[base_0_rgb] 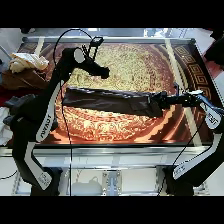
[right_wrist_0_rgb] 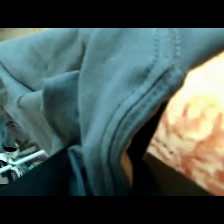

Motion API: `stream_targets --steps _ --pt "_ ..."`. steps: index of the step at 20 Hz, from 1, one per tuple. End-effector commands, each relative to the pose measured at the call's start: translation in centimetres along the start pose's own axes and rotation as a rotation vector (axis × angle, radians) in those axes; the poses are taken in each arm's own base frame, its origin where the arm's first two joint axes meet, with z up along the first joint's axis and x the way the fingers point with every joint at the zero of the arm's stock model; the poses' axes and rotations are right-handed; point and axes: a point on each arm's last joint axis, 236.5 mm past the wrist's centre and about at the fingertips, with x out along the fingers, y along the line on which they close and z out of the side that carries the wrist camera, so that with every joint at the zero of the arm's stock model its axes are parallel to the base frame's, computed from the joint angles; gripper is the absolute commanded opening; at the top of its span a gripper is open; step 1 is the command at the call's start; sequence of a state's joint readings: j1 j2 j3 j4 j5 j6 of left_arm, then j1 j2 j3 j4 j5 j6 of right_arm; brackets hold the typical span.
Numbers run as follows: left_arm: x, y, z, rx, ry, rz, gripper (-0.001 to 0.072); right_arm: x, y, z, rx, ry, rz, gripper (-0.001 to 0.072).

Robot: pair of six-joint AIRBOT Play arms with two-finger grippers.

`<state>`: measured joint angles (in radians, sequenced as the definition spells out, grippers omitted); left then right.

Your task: Fold the shirts.

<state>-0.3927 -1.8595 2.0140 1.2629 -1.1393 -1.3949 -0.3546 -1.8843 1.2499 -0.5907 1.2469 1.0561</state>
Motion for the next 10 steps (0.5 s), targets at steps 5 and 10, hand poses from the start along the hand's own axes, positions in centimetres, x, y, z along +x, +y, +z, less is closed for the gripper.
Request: stream_targets --steps 5,10 --pt "3.1 0.6 -2.6 -0.017 0.092 -0.009 0.0015 0.1 3.7 -1.7 -0.028 0.073 0.085 0.0017" --pt "7.8 -0.6 -6.2 -0.092 0.197 -0.106 0.0009 -4.7 10.5 -2.6 -0.17 0.061 0.118 0.0016"
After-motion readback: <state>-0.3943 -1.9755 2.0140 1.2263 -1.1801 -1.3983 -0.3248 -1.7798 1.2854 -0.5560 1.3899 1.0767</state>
